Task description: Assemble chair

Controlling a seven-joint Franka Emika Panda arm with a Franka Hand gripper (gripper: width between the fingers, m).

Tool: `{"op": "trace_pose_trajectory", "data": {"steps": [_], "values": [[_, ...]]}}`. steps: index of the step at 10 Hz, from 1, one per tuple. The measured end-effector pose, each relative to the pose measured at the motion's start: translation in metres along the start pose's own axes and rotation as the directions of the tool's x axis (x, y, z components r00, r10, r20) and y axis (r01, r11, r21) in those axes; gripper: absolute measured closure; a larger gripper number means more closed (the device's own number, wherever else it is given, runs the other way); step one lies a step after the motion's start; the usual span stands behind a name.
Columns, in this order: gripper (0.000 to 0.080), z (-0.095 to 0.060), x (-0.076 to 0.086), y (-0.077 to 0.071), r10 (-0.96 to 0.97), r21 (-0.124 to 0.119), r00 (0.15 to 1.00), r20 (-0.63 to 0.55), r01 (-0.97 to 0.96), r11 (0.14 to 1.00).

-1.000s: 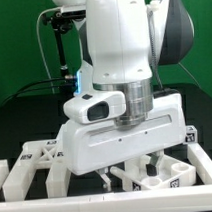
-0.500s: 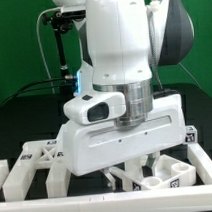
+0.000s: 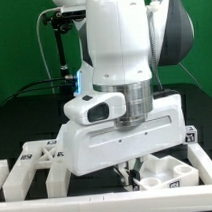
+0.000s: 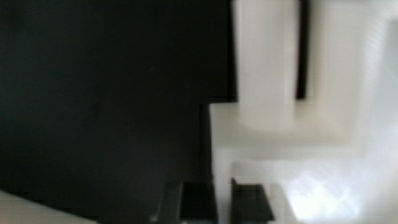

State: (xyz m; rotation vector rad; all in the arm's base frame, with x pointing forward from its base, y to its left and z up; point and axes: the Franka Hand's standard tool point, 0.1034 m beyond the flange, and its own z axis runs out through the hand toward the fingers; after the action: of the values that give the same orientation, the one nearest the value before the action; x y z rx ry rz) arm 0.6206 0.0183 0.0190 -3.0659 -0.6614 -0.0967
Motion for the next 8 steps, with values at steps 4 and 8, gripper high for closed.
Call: {"op": "trace_pose_trajectory", "data": {"steps": [4, 8], "values": [[0.077, 0.0, 0.001, -0.008, 0.208, 0.012, 0.978, 0.012, -0.208, 0.978], [0.077, 0.001, 0.005, -0.018, 0.337, 0.02, 0.941, 0.044, -0.338, 0.941]]}}
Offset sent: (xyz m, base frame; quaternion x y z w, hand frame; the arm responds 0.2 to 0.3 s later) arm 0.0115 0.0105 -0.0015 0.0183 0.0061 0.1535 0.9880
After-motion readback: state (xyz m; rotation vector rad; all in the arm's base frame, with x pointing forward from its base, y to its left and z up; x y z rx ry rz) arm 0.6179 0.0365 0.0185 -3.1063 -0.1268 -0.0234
